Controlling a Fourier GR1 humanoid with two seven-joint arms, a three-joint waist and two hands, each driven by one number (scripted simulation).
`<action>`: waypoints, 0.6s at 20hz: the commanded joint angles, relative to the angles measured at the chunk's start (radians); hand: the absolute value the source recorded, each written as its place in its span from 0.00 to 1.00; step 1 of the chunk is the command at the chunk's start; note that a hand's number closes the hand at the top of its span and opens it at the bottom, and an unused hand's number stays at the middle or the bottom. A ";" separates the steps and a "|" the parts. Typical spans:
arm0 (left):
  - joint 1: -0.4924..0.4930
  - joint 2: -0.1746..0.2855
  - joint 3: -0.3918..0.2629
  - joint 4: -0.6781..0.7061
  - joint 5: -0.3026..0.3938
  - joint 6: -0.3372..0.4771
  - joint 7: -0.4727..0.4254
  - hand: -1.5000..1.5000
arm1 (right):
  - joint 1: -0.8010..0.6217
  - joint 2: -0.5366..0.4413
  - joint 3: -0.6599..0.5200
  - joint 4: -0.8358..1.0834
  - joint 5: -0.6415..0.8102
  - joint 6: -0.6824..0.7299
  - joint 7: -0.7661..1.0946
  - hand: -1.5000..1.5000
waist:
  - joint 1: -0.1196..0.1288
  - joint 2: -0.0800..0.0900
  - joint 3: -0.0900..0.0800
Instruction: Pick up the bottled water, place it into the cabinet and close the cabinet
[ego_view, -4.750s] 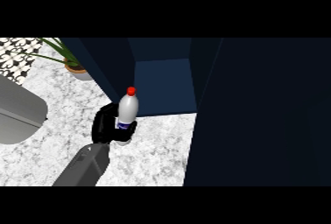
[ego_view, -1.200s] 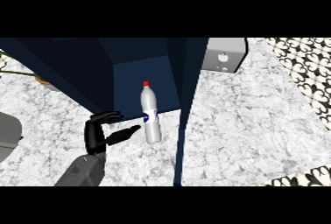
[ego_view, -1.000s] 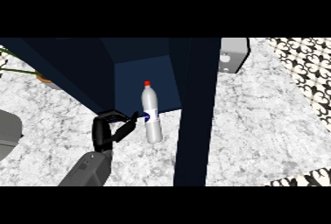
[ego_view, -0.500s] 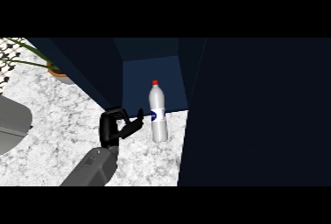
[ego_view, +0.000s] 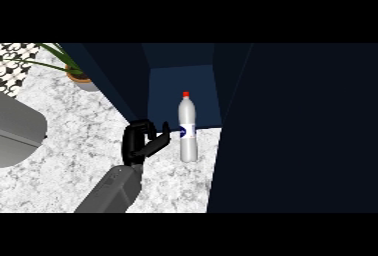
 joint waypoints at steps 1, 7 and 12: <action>-0.147 -0.040 -0.015 -0.079 0.007 -0.151 -0.016 1.00 | 0.047 -0.005 -0.016 -0.025 -0.035 0.033 0.011 1.00 | 0.013 -0.014 0.001; -0.091 -0.067 -0.039 -0.104 0.026 -0.294 -0.034 1.00 | 0.112 -0.025 -0.065 -0.161 -0.126 0.025 0.095 1.00 | 0.063 -0.015 0.002; 0.030 -0.013 -0.063 -0.252 0.008 -0.342 -0.007 1.00 | 0.231 0.091 -0.006 -0.304 -0.051 0.064 0.075 1.00 | 0.072 -0.019 0.003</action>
